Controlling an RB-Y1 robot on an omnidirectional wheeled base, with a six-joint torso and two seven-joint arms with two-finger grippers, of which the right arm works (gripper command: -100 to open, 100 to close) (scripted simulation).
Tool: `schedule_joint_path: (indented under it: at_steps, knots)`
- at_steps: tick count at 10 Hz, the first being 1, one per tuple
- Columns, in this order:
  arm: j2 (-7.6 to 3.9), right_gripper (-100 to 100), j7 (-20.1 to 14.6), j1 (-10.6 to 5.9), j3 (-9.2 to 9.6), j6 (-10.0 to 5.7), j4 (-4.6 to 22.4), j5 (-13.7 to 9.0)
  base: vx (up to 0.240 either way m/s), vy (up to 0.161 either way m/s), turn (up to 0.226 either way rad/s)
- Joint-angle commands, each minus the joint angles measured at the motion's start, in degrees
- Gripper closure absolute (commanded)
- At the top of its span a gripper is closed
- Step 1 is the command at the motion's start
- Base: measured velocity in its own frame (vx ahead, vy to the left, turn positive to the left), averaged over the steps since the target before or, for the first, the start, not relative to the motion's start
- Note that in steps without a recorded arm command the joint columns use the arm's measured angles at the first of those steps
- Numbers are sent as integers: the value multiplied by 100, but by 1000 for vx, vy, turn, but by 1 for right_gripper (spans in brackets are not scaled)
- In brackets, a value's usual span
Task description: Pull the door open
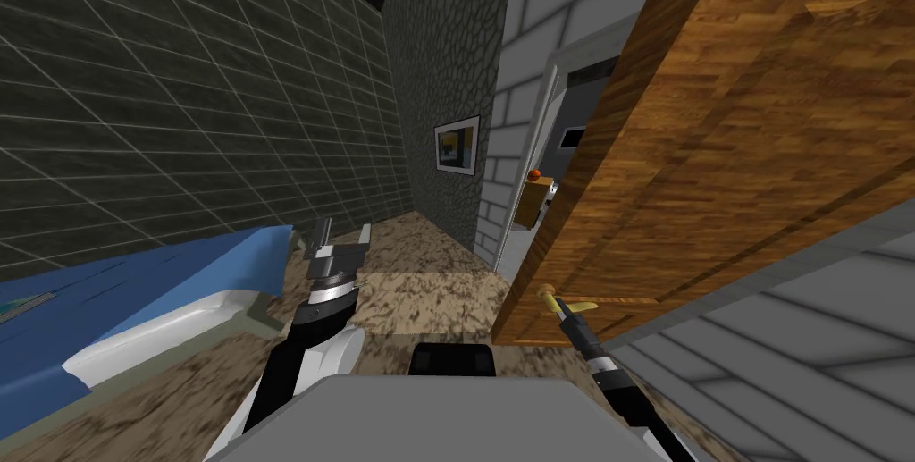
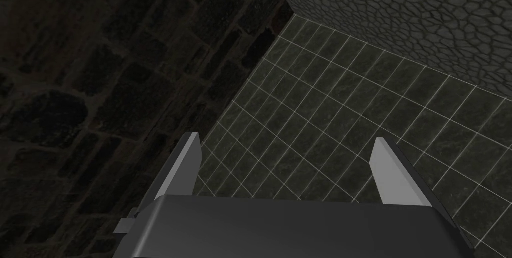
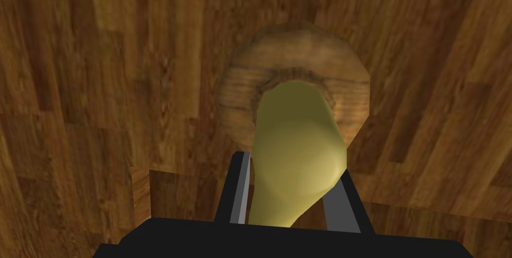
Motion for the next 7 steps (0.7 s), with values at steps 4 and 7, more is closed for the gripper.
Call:
schedule_joint_path:
  at_steps: [4, 7]
  knots:
    - [-79, 100, -44, 89, 105, -175, 32, -42, -162, -52, 115]
    - [-134, 100, -90, 110, 200, -349, 144, -83, -189, -66, 164]
